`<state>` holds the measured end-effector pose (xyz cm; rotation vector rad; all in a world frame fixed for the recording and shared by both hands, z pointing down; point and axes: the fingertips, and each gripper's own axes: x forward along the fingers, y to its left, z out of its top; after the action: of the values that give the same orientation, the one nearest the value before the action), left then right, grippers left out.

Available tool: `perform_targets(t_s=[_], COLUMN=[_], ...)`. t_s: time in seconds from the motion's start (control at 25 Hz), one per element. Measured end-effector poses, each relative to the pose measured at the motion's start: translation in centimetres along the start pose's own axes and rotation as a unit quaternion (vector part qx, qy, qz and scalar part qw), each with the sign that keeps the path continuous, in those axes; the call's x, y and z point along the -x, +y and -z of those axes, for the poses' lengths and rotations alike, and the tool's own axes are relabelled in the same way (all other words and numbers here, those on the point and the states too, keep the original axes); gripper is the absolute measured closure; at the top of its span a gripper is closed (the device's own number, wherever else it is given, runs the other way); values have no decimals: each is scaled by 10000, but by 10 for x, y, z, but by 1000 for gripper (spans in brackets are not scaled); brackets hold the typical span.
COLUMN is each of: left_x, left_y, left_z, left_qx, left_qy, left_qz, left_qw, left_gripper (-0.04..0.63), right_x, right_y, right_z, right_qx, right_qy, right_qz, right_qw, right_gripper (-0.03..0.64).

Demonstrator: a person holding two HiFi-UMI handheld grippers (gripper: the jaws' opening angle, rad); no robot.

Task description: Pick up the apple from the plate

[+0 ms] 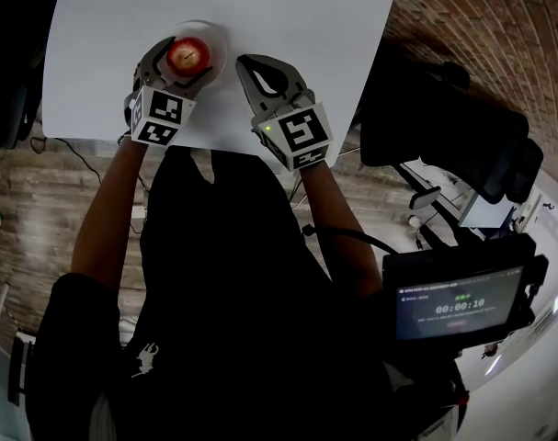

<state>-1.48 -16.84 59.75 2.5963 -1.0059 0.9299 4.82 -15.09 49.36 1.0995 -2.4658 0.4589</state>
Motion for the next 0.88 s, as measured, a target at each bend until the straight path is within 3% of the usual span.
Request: perform_targets(t_s=[0.88], left_x=[61], left_y=[-2], left_z=[-43], left_qx=[-51], left_qy=[-397], left_qz=[-212], left_qw=[9990], left_gripper=[186], right_x=[33], right_y=[17], right_z=[-31], right_qx=[71], right_qy=[-554], right_qz=[332], right_qw=[9979], right_gripper=[612])
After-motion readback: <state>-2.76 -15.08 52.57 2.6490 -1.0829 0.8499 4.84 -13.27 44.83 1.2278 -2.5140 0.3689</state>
